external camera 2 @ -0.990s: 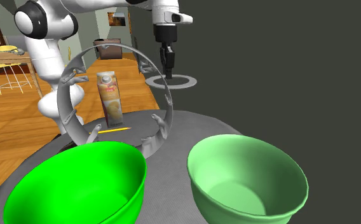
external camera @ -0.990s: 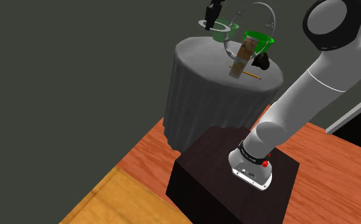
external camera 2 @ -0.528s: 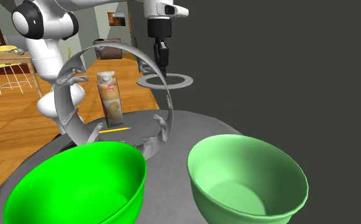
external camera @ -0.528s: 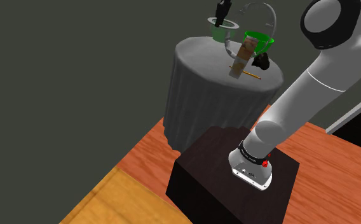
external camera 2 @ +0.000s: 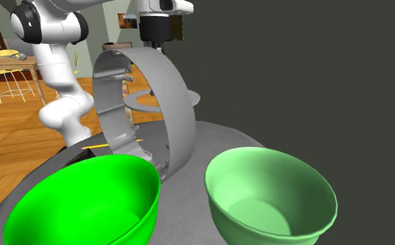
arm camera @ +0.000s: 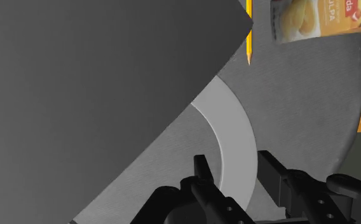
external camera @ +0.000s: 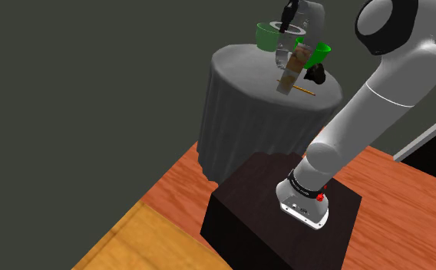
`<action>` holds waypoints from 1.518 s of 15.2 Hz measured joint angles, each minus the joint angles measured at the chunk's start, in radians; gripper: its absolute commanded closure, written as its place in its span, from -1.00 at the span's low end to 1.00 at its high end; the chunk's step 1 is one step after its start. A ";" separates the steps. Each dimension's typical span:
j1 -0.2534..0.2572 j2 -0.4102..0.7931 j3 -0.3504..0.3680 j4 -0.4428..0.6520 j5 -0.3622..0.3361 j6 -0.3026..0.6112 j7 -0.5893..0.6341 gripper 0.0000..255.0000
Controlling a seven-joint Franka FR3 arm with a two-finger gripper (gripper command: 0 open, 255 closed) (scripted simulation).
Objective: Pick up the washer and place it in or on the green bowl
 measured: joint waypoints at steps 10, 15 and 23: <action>-0.158 0.179 -0.133 0.197 0.092 -0.043 -0.274 1.00; -0.294 0.333 -0.179 0.381 0.186 -0.101 -0.418 1.00; -0.355 0.390 -0.190 0.390 0.221 -0.063 -0.485 1.00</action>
